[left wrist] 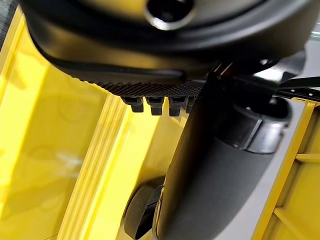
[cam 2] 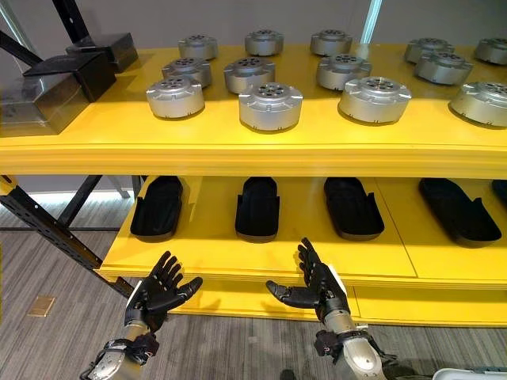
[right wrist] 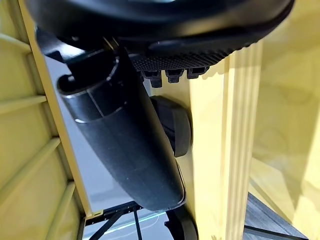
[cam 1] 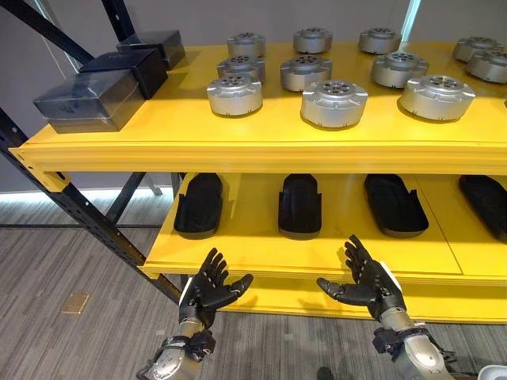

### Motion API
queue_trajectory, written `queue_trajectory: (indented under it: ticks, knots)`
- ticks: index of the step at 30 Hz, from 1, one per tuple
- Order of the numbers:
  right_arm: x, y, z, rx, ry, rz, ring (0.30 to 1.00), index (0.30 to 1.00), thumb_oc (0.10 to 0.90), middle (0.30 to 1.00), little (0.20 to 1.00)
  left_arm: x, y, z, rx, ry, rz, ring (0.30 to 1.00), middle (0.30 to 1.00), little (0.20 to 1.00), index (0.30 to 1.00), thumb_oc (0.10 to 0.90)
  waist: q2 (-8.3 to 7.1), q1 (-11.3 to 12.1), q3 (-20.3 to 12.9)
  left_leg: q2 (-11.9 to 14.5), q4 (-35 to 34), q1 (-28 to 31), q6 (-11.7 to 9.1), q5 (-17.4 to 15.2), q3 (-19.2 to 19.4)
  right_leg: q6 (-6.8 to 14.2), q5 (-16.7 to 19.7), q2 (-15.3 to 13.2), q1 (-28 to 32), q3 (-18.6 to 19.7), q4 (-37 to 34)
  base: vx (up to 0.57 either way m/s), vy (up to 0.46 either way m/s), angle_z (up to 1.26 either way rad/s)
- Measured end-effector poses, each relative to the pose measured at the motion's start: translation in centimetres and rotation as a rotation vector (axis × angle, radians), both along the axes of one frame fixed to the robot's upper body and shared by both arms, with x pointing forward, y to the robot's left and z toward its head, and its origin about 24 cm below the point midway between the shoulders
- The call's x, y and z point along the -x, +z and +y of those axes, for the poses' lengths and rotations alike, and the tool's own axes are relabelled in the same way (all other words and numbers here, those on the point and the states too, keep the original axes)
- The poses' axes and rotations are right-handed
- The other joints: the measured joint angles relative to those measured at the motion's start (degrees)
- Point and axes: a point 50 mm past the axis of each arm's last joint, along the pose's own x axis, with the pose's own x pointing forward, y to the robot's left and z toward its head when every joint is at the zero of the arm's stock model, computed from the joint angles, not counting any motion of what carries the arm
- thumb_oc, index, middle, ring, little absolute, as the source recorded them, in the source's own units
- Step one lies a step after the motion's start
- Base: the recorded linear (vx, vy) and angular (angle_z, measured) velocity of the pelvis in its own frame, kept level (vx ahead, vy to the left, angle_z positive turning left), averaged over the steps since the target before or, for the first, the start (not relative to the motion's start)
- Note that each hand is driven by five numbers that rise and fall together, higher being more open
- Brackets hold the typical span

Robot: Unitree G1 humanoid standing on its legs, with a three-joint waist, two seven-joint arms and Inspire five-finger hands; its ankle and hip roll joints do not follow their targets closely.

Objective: Move parts from the plastic box to the shelf.

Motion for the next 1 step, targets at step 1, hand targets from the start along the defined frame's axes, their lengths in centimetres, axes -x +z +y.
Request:
queue_trajectory:
  ticks: [1]
  knots:
    - [-0.08,0.06,-0.04,-0.001,-0.005,-0.003,1.000,1.000,0.900,1.000,1.000,-0.01,0.01,0.01,-0.009,-0.002,0.000,1.000,1.000,1.000,1.000,0.900,-0.06,0.0,0.0,0.0,0.0,0.0,0.0,0.0,0.0,0.1,0.1,0.0,0.1,0.0,-0.3,0.01,0.000,-0.03]
